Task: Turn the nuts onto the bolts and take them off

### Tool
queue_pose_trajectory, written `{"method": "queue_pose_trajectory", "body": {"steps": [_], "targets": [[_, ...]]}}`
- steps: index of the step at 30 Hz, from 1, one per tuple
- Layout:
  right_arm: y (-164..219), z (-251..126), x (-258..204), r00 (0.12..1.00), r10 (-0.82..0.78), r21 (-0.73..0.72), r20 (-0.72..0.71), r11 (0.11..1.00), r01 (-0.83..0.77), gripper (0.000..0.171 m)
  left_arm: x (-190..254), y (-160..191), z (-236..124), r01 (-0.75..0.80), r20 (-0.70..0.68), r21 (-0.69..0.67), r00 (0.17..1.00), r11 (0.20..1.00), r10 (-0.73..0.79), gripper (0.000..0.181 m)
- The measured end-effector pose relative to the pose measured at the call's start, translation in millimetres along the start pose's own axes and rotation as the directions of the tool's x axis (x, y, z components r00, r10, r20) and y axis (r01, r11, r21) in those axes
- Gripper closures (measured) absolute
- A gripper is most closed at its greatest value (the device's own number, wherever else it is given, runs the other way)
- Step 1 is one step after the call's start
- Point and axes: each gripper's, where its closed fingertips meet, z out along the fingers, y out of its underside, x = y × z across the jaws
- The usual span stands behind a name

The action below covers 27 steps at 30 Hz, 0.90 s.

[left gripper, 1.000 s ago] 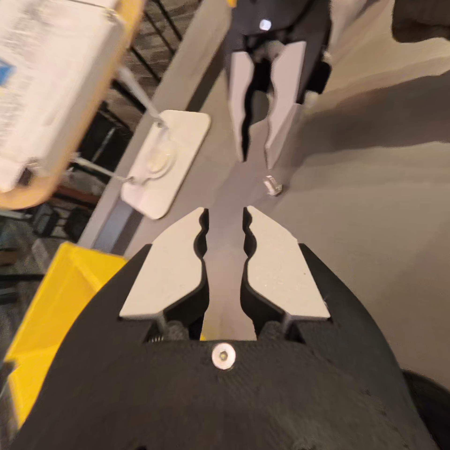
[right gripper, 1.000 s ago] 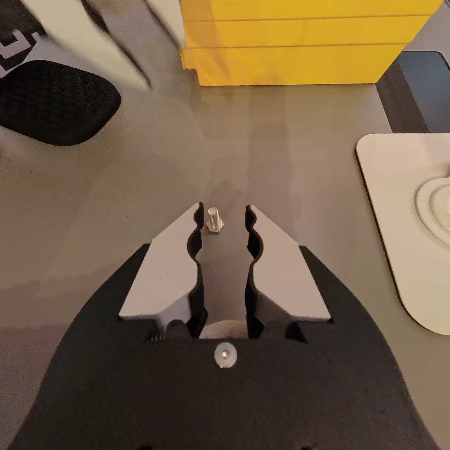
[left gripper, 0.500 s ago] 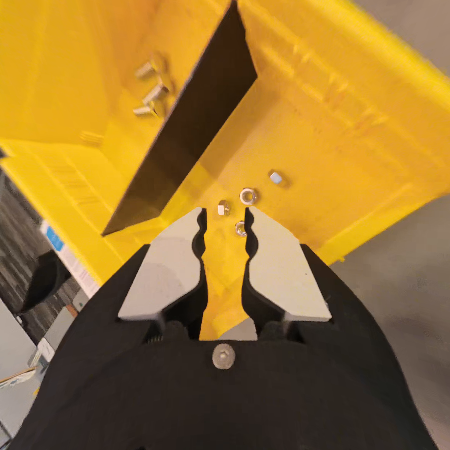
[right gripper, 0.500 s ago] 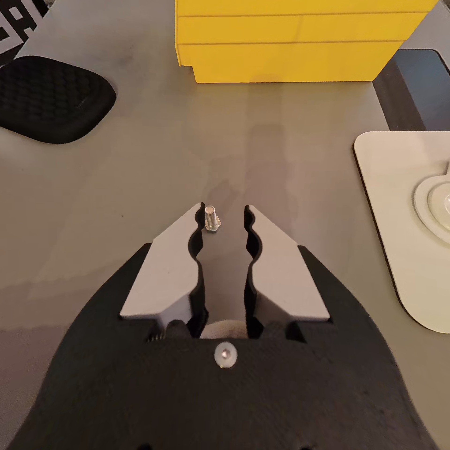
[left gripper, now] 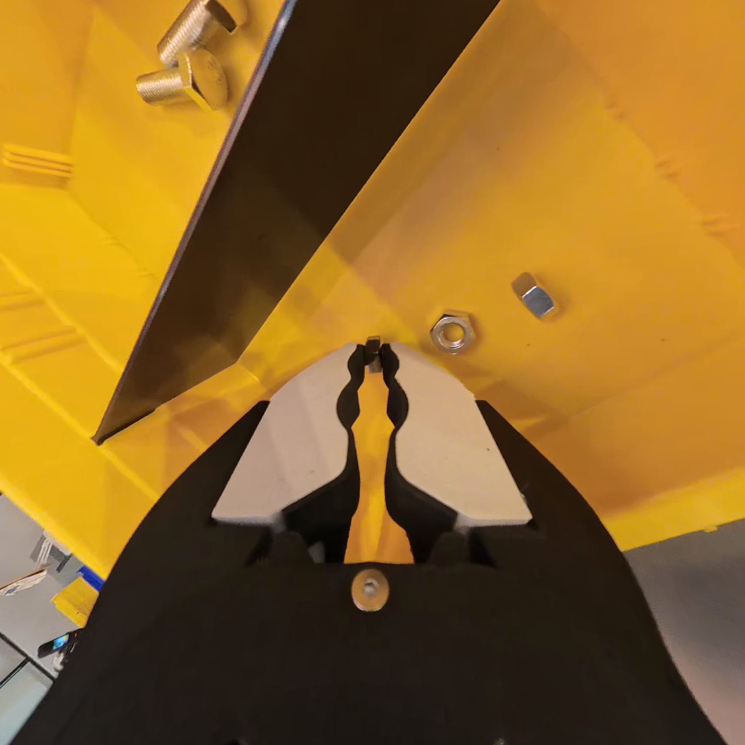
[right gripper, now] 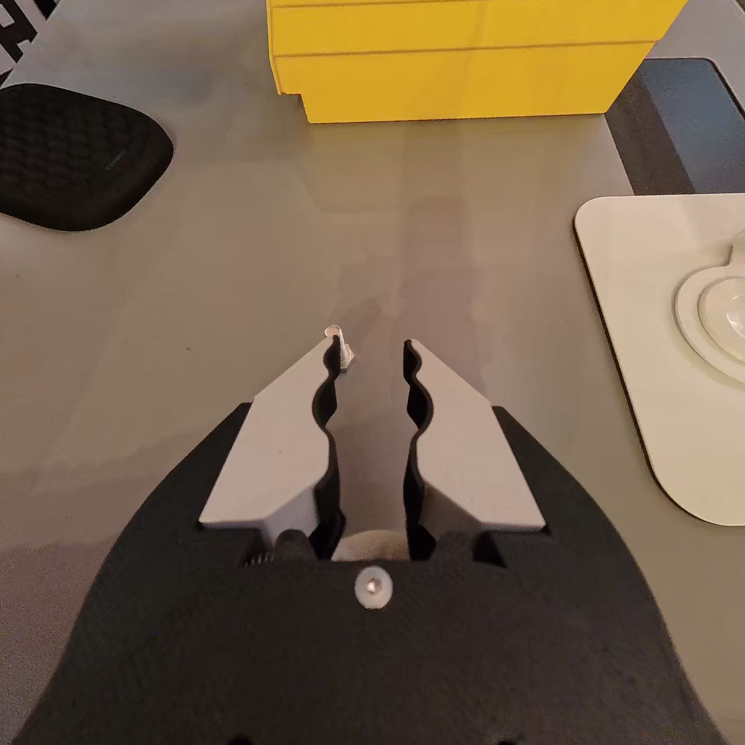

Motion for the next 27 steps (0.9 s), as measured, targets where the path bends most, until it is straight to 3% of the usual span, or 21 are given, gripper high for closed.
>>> {"method": "queue_pose_trajectory", "body": {"steps": [1, 7, 13, 19, 27], "targets": [[-1, 0, 0, 1.000, -0.004, 0.001, -0.003, 1.000, 0.004, 0.142, -3, -1, -1, 0.007, 0.020, 0.013, 1.000, 1.000, -0.008, 0.173], [-41, -10, 3, 0.986, -0.120, 0.086, -0.118, 0.988, 0.131, 0.141, -5, -22, -43, 0.186, -0.081, 0.271, 0.982, 0.944, -0.170, 0.173], [-116, -10, -14, 0.868, -0.363, 0.120, -0.339, 0.898, 0.423, 0.130, 23, -57, -134, 0.374, -0.336, 0.560, 0.918, 0.740, -0.210, 0.173], [-184, 12, -67, 0.705, -0.517, 0.172, -0.486, 0.734, 0.657, 0.129, 97, -88, -200, 0.565, -0.652, 0.641, 0.758, 0.520, -0.019, 0.173], [-187, 49, -104, 0.612, -0.635, 0.140, -0.472, 0.631, 0.763, 0.133, 169, -100, -207, 0.594, -0.749, 0.633, 0.633, 0.497, 0.196, 0.173]]}}
